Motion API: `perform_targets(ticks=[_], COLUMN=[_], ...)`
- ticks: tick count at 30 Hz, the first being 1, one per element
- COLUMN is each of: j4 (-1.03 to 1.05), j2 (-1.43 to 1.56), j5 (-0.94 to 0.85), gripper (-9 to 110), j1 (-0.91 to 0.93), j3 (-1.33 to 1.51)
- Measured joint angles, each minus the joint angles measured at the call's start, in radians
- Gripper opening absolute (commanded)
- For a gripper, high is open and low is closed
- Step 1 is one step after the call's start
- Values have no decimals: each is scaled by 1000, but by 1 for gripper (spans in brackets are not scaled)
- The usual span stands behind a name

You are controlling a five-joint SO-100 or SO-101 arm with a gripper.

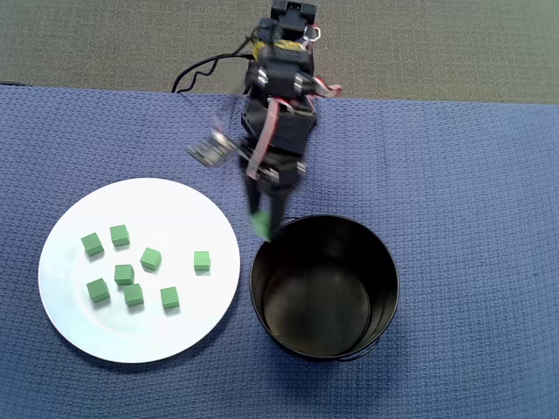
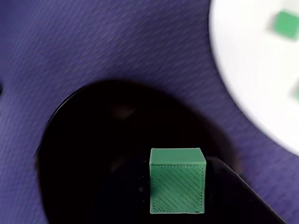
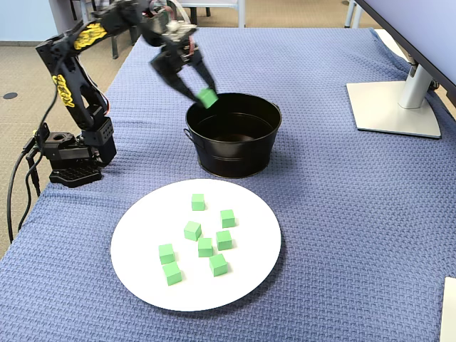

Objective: Pick up the green cubes from the white plate and place them in the black recipient

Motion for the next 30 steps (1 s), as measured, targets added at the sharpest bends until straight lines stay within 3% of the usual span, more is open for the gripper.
perform_targets(ticks=[2, 5, 7, 13, 21, 30], j4=[-15, -31, -32, -40, -51, -25], j2=[-48, -110, -135, -133, -54, -353], j5=[51, 107, 118, 129, 288, 472], gripper=[2, 29, 33, 29, 26, 24], j1=[-75, -166, -210, -193, 167, 328], j3=[-3, -3, -3, -3, 12, -41])
